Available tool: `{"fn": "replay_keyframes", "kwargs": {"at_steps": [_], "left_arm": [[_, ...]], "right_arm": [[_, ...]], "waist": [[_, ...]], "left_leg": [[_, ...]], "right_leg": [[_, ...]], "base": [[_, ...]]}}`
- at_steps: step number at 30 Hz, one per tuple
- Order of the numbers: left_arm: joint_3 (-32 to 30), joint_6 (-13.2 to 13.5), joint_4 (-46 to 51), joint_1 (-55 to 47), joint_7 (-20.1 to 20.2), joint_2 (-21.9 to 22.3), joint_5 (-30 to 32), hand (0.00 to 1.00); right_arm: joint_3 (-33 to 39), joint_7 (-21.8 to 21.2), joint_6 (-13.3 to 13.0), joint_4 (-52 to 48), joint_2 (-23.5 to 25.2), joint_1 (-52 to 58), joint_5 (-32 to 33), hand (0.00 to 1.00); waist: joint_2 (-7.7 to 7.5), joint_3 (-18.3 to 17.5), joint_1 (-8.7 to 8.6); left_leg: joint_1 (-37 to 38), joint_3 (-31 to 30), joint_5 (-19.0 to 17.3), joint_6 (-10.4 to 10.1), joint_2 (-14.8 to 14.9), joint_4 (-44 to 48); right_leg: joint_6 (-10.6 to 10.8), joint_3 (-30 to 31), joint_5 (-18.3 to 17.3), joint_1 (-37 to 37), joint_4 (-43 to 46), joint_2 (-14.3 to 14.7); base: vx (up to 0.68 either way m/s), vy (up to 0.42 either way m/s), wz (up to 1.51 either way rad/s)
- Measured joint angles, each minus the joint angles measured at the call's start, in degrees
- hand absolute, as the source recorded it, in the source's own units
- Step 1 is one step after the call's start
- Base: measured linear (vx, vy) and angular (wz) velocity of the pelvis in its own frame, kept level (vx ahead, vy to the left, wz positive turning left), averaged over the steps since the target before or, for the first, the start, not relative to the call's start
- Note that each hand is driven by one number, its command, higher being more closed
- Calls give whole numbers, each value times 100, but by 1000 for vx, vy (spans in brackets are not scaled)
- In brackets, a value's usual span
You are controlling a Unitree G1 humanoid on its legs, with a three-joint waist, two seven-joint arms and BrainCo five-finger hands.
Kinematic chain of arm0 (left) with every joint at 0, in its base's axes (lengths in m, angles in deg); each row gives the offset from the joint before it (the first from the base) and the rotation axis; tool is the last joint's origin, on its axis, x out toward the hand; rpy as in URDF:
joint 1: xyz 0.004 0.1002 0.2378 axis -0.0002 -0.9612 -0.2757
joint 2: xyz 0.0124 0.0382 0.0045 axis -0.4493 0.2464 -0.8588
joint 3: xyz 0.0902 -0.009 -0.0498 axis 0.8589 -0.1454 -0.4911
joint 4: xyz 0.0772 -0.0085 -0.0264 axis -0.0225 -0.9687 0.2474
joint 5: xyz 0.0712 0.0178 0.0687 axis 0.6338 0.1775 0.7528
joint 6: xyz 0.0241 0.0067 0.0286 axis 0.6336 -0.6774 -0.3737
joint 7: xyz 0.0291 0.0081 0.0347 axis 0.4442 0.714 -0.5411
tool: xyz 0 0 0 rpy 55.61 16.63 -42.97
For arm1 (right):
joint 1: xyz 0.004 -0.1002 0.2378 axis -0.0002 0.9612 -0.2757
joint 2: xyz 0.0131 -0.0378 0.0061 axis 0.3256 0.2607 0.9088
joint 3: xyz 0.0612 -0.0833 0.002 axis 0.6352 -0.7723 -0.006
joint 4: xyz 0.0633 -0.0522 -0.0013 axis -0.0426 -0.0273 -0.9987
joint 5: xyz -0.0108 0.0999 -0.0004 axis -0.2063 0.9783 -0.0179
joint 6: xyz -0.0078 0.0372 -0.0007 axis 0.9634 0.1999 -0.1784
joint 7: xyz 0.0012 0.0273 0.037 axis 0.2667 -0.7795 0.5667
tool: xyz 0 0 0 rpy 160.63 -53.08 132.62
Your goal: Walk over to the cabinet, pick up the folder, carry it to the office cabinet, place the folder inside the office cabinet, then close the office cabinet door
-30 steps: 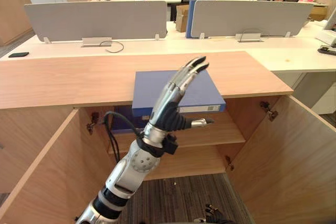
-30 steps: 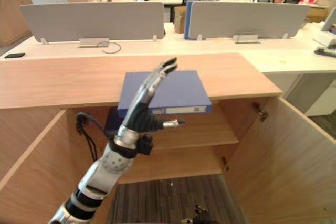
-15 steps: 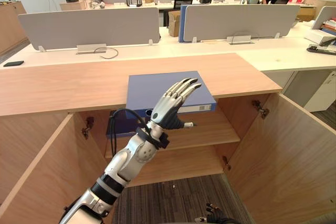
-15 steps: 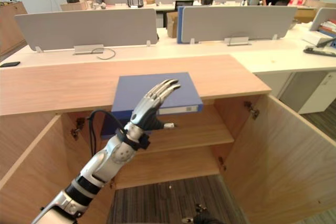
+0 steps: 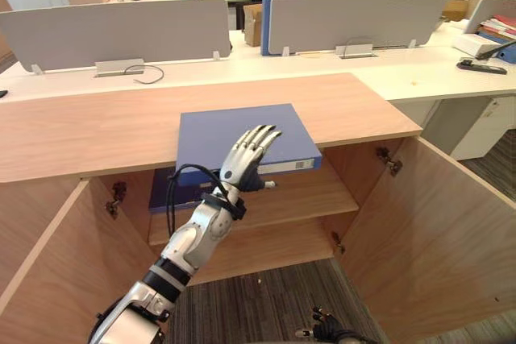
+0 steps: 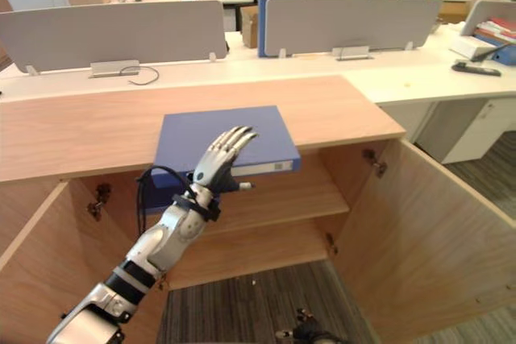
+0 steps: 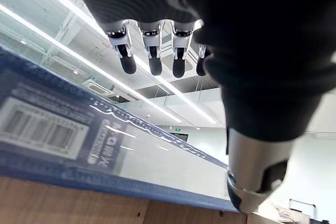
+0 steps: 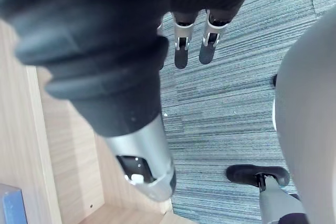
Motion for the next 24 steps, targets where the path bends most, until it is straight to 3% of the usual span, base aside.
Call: {"fn": "replay_keyframes", "kwargs": {"at_steps": [5, 23, 24], "left_arm": [[-155, -187, -259, 59, -127, 160, 249, 0], [30, -284, -905, 374, -129, 79, 1135, 0], [70, -278, -924, 389, -127, 52, 1146, 100]], "right_arm": [[-146, 22, -1, -9, 11, -20, -1, 0], [-417, 66, 0, 0, 6, -98, -19, 0], [-417, 66, 0, 0, 6, -98, -20, 0]], "waist": [[-37, 18, -11], [-56, 28, -79], [-56, 28, -79]], "left_leg": [[-28, 2, -7, -4, 17, 1], [-17, 44, -9, -29, 35, 1], [-17, 43, -10, -29, 34, 1]], "right_leg": [[2, 1, -1, -26, -3, -2], [6, 0, 0, -7, 4, 5], [6, 0, 0, -7, 4, 6]], "base": [[-21, 1, -1], [-14, 3, 0], [0, 0, 0]]}}
